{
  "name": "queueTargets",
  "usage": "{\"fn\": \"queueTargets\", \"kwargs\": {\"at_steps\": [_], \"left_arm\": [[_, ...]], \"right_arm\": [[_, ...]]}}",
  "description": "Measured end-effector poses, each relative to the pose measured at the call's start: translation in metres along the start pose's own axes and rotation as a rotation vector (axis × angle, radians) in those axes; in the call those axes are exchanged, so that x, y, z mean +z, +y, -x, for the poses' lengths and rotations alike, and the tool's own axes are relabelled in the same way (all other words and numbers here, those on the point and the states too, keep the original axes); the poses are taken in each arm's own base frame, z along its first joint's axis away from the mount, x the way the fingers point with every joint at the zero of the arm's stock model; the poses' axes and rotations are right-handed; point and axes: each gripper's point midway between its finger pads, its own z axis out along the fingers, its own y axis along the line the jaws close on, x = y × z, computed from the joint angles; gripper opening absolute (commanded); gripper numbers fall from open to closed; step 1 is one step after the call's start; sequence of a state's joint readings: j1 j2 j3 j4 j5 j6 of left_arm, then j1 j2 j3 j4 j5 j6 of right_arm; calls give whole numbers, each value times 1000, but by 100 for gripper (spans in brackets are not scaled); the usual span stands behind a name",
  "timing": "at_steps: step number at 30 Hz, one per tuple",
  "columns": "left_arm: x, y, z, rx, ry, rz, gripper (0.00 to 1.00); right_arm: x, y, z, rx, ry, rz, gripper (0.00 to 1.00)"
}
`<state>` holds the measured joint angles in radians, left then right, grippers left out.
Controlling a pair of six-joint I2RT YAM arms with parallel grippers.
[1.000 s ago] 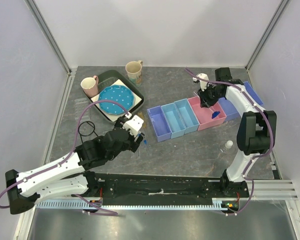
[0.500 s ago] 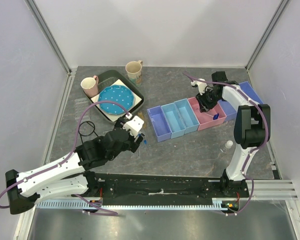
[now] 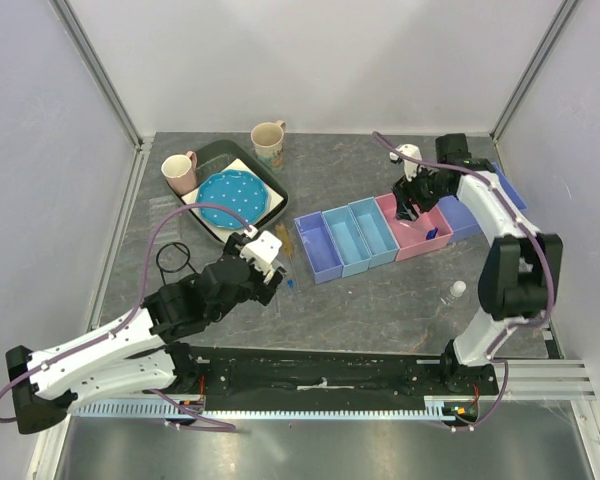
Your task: Organize the chemistry lab equipment
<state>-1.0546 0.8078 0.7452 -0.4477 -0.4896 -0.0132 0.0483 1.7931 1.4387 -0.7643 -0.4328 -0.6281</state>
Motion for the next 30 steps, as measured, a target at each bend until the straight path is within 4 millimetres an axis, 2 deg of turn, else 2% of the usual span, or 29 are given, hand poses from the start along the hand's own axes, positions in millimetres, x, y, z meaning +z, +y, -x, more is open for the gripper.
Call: {"fn": "queueTargets", "kwargs": {"at_steps": [2,5,6,8,12,17,23,30], "left_arm": [[-1,3,2,-14,-10,3,91],[-2,8,6,-40,-25,4,93],[-2,9,7,-53,-30,1,93],[-1,8,9,-94,-36,-8,93],[-1,-3,9,-225,-37,-59,93],[-5,-23,-10,-428,2,-128,92],[-12,-37,-19,-643,22,-175,92],[-13,-41,-21,-699,44,-185,93]], "right_arm": [[-24,12,17,-25,-79,2,80],[-58,37,35,-66,-194,18,91],[-67,46,38,-73,-226,27,98],[-78,63,40,-80,-277,56,98],[-81,85,29,-52,-324,106,98],[-83,102,14,2,-377,149,98],[-92,103,9,18,-444,161,98],[-93,105,3,23,-458,168,98]]}}
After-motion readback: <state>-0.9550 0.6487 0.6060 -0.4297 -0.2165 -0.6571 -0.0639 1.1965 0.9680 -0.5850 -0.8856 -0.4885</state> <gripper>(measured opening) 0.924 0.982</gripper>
